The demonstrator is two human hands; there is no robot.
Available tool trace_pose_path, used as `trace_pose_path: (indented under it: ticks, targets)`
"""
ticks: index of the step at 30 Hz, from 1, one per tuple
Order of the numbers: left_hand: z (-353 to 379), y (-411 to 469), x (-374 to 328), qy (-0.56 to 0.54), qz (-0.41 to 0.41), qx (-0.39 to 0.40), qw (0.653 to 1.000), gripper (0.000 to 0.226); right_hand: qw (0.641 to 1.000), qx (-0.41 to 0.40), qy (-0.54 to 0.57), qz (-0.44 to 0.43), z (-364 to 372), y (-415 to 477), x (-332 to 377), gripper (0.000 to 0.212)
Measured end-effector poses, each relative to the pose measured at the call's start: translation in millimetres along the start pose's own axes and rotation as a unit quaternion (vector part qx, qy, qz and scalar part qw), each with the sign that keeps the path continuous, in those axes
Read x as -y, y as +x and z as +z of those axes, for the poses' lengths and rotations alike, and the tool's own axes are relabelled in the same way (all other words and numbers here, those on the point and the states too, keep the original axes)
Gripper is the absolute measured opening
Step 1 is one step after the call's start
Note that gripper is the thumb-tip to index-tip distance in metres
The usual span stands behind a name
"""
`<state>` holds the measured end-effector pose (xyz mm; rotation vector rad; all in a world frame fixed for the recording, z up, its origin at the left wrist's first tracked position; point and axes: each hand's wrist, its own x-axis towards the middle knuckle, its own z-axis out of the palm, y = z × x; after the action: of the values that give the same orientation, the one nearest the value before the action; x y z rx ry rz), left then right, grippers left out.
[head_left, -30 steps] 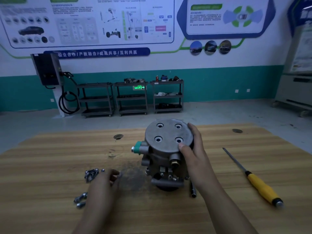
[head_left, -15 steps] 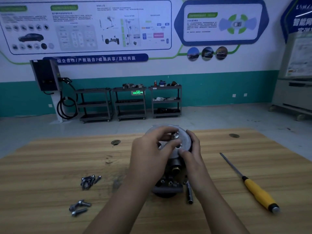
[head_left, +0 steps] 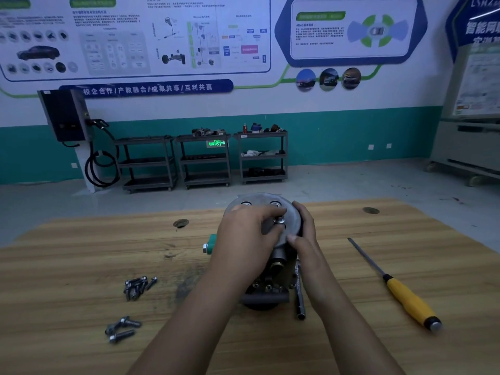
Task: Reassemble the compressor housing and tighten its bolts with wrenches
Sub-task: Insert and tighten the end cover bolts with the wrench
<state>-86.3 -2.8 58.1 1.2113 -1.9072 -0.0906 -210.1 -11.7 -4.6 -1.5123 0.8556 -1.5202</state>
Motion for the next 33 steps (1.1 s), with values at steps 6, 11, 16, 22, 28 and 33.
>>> trace_pose_path:
  ticks: [6,11,16,22,28,33]
  targets:
    - [-11,0,8,-0.025,0.0,0.041,0.999,0.028,0.974,-0.202,-0.099,0.03,-37,-9,-2,0.025]
    - [-6,0,6,-0.02,0.007,0.033,0.999,0.028,0.919,-0.164,-0.317,0.168,-59,-12,-19,0.014]
    - [-3,-2,4,0.007,-0.013,0.046,0.999,0.037,0.804,-0.034,-0.518,0.29,-56,-15,-52,0.019]
    - [-9,-2,6,0.005,-0.012,0.046,0.999,0.081,0.77,-0.021,-0.567,0.293,-49,-10,-65,0.015]
    - [-6,-25,19,0.1,-0.007,-0.109,0.989,0.042,0.75,-0.037,-0.585,0.306,-49,-10,-70,0.023]
    - [-2,-32,26,0.054,-0.009,-0.128,0.99,0.036,0.775,-0.065,-0.554,0.297,-52,-11,-70,0.011]
